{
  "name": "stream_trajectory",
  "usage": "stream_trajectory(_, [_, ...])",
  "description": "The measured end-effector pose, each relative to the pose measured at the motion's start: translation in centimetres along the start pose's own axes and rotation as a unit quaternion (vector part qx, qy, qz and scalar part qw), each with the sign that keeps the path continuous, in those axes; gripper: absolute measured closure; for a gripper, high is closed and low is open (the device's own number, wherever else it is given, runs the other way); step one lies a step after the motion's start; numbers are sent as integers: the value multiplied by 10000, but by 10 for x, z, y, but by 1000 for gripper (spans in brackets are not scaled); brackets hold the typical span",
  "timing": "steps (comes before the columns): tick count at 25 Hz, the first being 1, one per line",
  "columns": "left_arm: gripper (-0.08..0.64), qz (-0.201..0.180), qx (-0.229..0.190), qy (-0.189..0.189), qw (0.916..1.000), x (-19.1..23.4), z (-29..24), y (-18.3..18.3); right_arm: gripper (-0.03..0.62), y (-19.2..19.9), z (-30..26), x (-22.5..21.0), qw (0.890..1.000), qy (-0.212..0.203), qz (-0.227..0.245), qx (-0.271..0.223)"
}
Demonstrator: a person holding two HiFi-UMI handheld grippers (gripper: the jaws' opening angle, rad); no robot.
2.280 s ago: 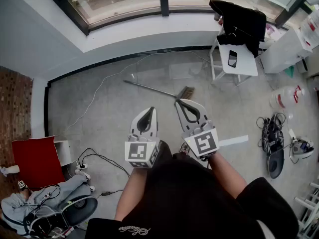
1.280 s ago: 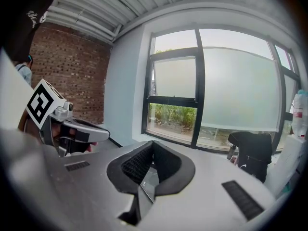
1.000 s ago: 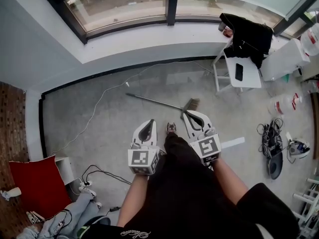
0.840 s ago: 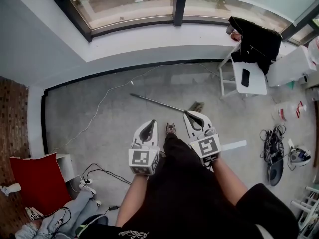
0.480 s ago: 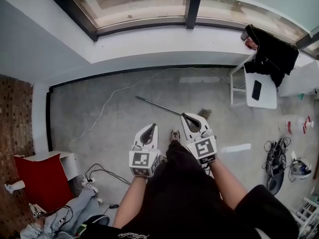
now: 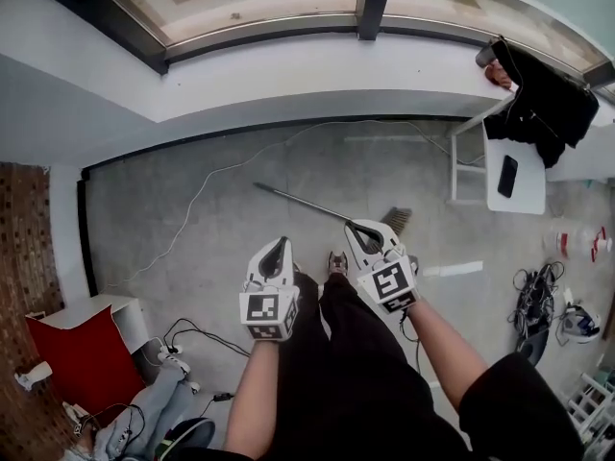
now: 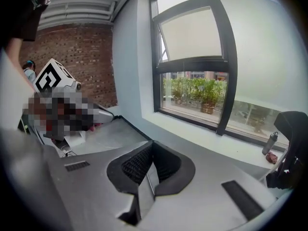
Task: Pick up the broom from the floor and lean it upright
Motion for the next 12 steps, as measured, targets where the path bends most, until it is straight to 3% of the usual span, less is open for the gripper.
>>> stream_trajectory(12, [558, -18, 141, -116, 9998, 59, -100, 59, 584, 35, -126, 1, 9982, -328, 275, 424])
Point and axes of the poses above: the fingertips, and each gripper's own axes: z backward along the fingers, x to its left, y out of its underside, the point moved 9 cm from there along z, backward along the fingers, and after that the axes turned 10 degrees about x, right-handed, at the moved point
